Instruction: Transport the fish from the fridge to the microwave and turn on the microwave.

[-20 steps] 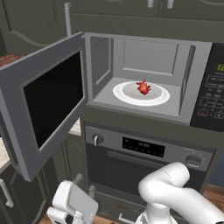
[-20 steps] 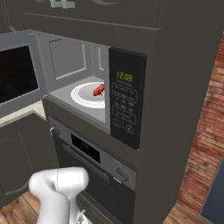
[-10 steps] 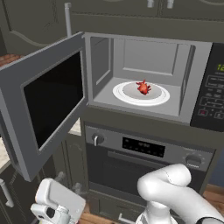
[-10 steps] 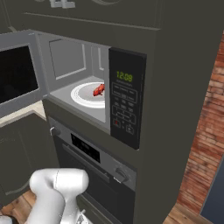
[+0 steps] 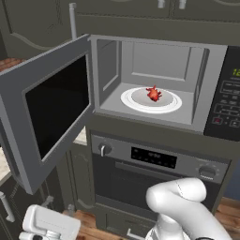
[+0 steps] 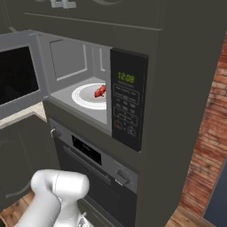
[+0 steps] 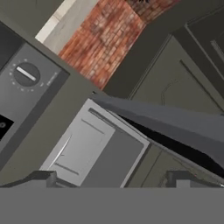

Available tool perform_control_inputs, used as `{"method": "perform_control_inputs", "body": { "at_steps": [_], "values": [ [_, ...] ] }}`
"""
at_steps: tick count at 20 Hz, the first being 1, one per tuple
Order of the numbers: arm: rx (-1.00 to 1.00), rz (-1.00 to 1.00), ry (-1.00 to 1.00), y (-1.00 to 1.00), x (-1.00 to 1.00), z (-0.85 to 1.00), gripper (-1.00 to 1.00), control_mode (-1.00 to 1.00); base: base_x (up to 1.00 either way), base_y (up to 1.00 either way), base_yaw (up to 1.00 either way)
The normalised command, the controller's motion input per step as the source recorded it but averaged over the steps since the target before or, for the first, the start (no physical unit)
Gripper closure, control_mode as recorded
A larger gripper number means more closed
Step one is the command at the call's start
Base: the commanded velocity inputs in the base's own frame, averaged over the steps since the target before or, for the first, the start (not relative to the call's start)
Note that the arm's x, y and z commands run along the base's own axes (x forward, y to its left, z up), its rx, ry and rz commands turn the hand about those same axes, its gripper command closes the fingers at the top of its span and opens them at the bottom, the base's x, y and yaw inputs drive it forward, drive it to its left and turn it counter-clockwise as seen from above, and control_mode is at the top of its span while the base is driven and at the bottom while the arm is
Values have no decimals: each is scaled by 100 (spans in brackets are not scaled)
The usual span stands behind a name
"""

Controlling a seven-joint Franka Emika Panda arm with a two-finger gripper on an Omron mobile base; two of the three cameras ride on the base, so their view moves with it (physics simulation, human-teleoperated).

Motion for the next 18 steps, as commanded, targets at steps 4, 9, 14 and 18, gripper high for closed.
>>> {"method": "perform_control_inputs", "body": {
  "at_steps": [4,9,14,18],
  "values": [
    [-1,0,0,33,12,-24,-100,-100,0,0,0],
    [-1,0,0,30,15,-30,-100,-100,0,0,0],
    [-3,-2,-4,30,18,-17,-100,-100,0,0,0],
    [-1,-4,-10,25,18,-3,-100,-100,0,0,0]
  ]
}}
